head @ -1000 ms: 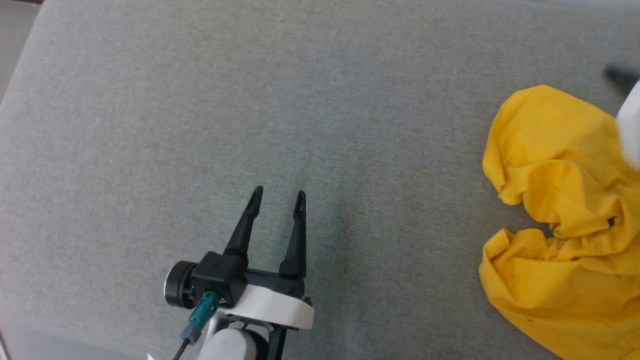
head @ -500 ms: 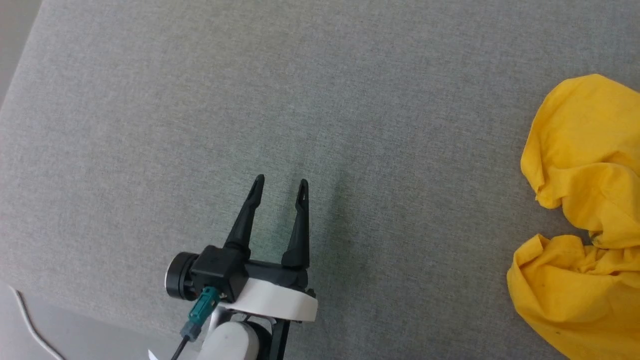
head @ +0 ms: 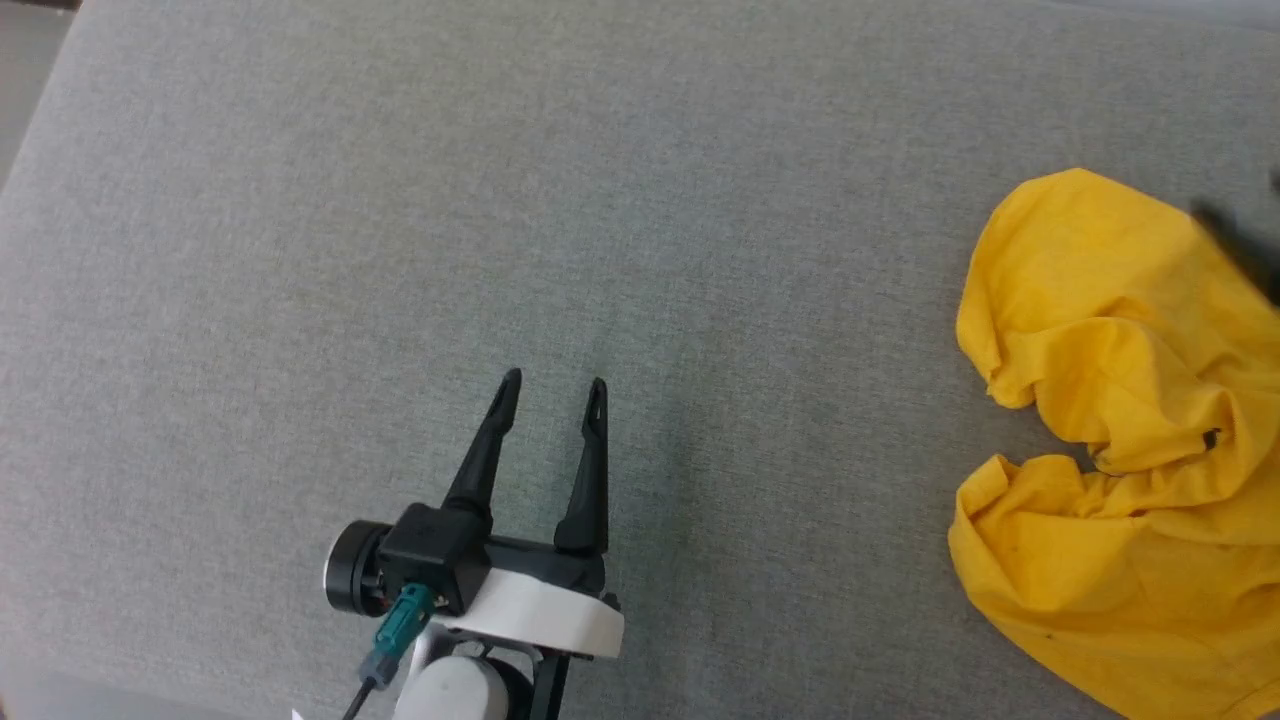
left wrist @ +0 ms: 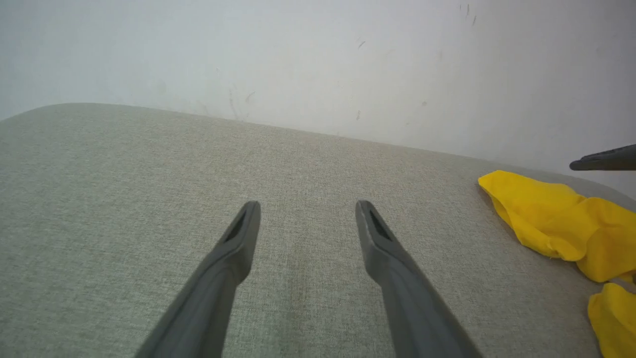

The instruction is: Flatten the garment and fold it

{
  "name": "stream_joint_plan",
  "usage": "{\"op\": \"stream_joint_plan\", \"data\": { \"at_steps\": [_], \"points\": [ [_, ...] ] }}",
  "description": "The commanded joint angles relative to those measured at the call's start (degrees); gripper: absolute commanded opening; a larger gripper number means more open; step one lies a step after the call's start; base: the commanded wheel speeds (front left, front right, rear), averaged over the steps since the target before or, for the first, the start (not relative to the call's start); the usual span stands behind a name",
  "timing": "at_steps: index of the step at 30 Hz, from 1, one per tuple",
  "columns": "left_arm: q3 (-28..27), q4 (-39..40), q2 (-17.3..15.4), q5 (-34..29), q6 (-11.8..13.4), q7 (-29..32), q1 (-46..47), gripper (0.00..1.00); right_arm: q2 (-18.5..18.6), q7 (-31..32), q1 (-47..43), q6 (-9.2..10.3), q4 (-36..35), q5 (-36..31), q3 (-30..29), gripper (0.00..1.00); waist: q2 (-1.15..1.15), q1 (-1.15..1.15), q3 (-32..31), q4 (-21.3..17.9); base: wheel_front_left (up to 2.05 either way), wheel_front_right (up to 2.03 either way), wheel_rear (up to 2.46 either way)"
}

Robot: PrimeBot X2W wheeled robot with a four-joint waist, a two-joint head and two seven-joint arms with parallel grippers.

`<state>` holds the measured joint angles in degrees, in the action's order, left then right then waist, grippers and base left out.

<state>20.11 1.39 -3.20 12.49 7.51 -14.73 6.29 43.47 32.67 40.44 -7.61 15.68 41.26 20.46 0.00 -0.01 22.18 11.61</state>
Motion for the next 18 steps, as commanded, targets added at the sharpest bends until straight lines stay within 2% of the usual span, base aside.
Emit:
{"op": "stream_joint_plan", "data": {
  "at_steps": [1,6,12,13,14,18],
  "points": [
    [0.0,-0.2,0.3,-0.7,-0.5,-0.3,-0.5,1.0,1.3,1.2,-3.0,0.12,0.2,0.8,-0.1,1.0,0.0,0.01,-0.9,-0.7,0.0,0.0,0.0],
    [0.6,-0.4,0.3,-0.7,-1.3,-0.3,-0.5,1.0,4.4,1.7,-11.1,0.12,0.4,0.2,0.8,1.0,0.0,0.01,0.5,0.7,0.0,0.0,0.0],
    [1.4,-0.6,0.3,-0.6,-1.6,-0.3,-0.1,1.0,3.9,-1.5,-14.4,0.12,3.2,-1.7,1.8,1.0,0.0,0.01,2.5,2.8,0.0,0.0,0.0],
    [1.4,-0.7,0.3,-0.6,-1.7,-0.3,-0.1,1.0,3.6,-1.8,-14.3,0.12,3.6,-2.1,2.1,0.43,0.0,0.01,2.6,3.0,0.0,0.0,0.0],
    [1.4,-0.7,0.3,-0.6,-1.7,-0.3,-0.2,1.0,3.3,-2.4,-14.0,0.12,3.9,-2.5,2.1,0.01,0.0,0.01,2.6,3.1,0.0,0.0,0.0],
    [1.4,-1.5,0.3,-0.5,-1.7,-0.3,-0.5,1.0,2.0,-4.7,-12.5,0.12,3.8,-3.1,2.7,0.0,0.0,0.01,1.2,3.3,0.0,0.0,0.0]
  ]
}}
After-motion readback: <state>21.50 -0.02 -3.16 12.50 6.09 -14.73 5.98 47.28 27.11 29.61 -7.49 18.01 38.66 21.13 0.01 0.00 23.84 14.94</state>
